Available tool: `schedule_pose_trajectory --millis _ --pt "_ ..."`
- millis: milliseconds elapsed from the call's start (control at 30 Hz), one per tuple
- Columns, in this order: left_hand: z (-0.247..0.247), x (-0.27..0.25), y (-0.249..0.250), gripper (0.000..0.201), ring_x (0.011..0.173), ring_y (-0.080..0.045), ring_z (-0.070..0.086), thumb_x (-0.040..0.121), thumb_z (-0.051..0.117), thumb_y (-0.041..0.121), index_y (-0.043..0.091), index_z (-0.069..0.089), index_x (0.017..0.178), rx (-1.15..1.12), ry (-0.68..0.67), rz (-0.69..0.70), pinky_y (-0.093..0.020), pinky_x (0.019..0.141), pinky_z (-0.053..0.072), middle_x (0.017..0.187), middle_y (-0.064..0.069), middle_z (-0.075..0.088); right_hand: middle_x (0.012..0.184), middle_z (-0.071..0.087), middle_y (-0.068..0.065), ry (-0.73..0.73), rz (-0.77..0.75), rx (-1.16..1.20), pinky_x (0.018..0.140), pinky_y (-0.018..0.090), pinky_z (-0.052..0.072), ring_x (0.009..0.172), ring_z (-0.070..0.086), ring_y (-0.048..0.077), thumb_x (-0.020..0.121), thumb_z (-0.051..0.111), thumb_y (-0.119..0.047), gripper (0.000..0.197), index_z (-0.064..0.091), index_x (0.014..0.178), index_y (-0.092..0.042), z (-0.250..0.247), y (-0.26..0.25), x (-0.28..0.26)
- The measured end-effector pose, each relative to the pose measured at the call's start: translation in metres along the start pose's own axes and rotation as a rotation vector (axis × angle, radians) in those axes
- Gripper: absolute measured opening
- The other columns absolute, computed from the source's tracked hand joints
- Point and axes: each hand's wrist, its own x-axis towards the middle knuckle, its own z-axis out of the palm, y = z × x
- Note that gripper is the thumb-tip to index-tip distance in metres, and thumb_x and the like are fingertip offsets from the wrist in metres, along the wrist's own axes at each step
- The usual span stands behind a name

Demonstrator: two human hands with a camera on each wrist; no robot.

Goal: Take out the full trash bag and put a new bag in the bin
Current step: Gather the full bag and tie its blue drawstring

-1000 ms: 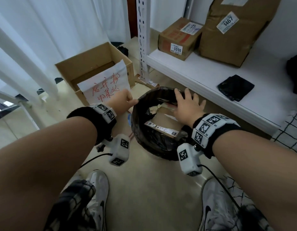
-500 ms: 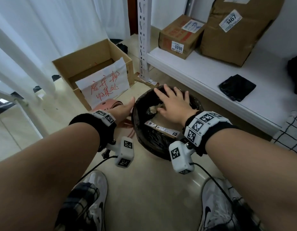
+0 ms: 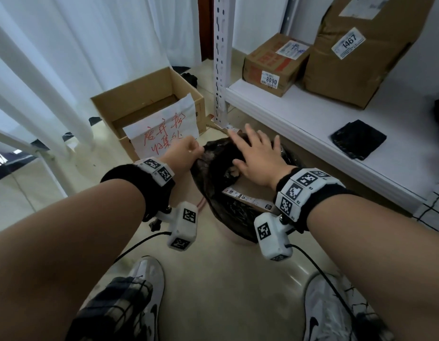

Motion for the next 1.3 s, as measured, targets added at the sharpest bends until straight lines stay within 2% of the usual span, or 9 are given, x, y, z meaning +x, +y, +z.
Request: schedule_pose_trajectory --millis 100,233,333,467,600,733,1000,1133,1300 --pt "-0.013 -0.009 0.008 0.017 0.121 -0.024 0.038 0.091 0.057 0.028 0.012 0.060 0.093 0.266 0.076 0.202 -0.037 0.102 0.032 0.126 -0.008 0.044 0.161 -0.004 0.005 -0.013 0.095 0.029 0.115 0.062 0.000 0.147 0.001 0.035 0.098 0.039 -0.039 0.064 0.002 0.150 -0.040 -0.010 0.009 -0.004" --pt "-0.012 -0.011 0.021 0.007 0.075 -0.015 0.050 0.087 0.059 0.012 0.010 0.052 0.086 0.128 -0.061 0.185 -0.020 0.063 0.043 0.081 -0.001 0.054 0.160 0.002 0.004 -0.151 0.147 0.031 0.114 0.063 0.011 0.145 0.006 0.037 0.097 0.040 -0.040 0.060 0.011 0.149 -0.038 -0.011 0.022 -0.014" --pt "-0.004 -0.004 0.027 0.020 0.084 -0.022 0.053 0.085 0.059 0.022 0.013 0.056 0.103 0.073 -0.068 0.015 -0.031 0.073 0.046 0.091 -0.005 0.054 0.161 -0.003 0.005 -0.137 0.210 0.087 0.113 0.063 0.016 0.145 0.004 0.039 0.097 0.041 -0.036 0.065 0.003 0.150 -0.037 -0.011 0.033 -0.020" --pt "0.000 0.007 0.035 0.053 0.074 -0.025 0.051 0.090 0.049 0.047 -0.004 0.061 0.084 0.216 -0.041 -0.092 -0.029 0.064 0.037 0.075 -0.012 0.051 0.160 0.007 0.005 -0.151 0.227 0.102 0.113 0.060 0.020 0.143 0.012 0.038 0.097 0.042 -0.035 0.065 0.006 0.150 -0.031 -0.010 0.040 -0.019" --pt "0.005 0.014 0.040 0.023 0.081 -0.026 0.054 0.090 0.057 0.022 -0.001 0.062 0.094 0.243 0.099 0.055 -0.028 0.064 0.040 0.087 -0.014 0.057 0.158 0.012 0.008 -0.057 0.230 0.105 0.115 0.059 0.015 0.143 0.016 0.036 0.096 0.044 -0.034 0.066 0.009 0.151 -0.026 -0.007 0.033 -0.017" --pt "0.007 0.002 0.046 0.011 0.088 -0.019 0.053 0.084 0.063 0.011 0.008 0.060 0.094 -0.006 0.086 0.278 -0.023 0.067 0.040 0.093 -0.004 0.056 0.159 0.014 0.011 0.058 0.127 0.145 0.118 0.051 0.018 0.144 0.018 0.034 0.095 0.046 -0.033 0.068 0.011 0.151 -0.017 -0.007 0.029 -0.004" --pt "0.001 -0.014 0.047 0.010 0.079 -0.015 0.052 0.086 0.061 0.020 0.011 0.059 0.088 -0.114 0.010 0.241 -0.022 0.069 0.043 0.076 0.001 0.055 0.158 0.022 0.002 0.068 -0.145 0.155 0.119 0.051 0.013 0.146 0.016 0.025 0.094 0.050 -0.025 0.054 0.033 0.145 -0.028 -0.016 0.000 0.016" --pt "-0.007 -0.014 0.041 0.011 0.064 -0.011 0.041 0.085 0.060 0.014 0.015 0.050 0.080 0.035 0.112 0.334 -0.015 0.054 0.033 0.066 0.006 0.044 0.129 0.056 0.008 0.125 -0.126 0.103 0.112 0.045 0.025 0.130 0.041 0.029 0.094 0.051 -0.028 0.024 0.058 0.115 -0.020 -0.021 -0.012 0.015" --pt "-0.008 -0.008 0.038 0.027 0.079 -0.022 0.047 0.087 0.055 0.014 0.020 0.037 0.068 0.261 0.142 0.251 -0.027 0.067 0.035 0.068 0.004 0.043 0.107 0.065 0.007 0.163 -0.036 0.004 0.099 0.040 0.027 0.113 0.050 0.028 0.096 0.047 -0.032 0.019 0.058 0.105 -0.019 -0.023 -0.003 0.004"
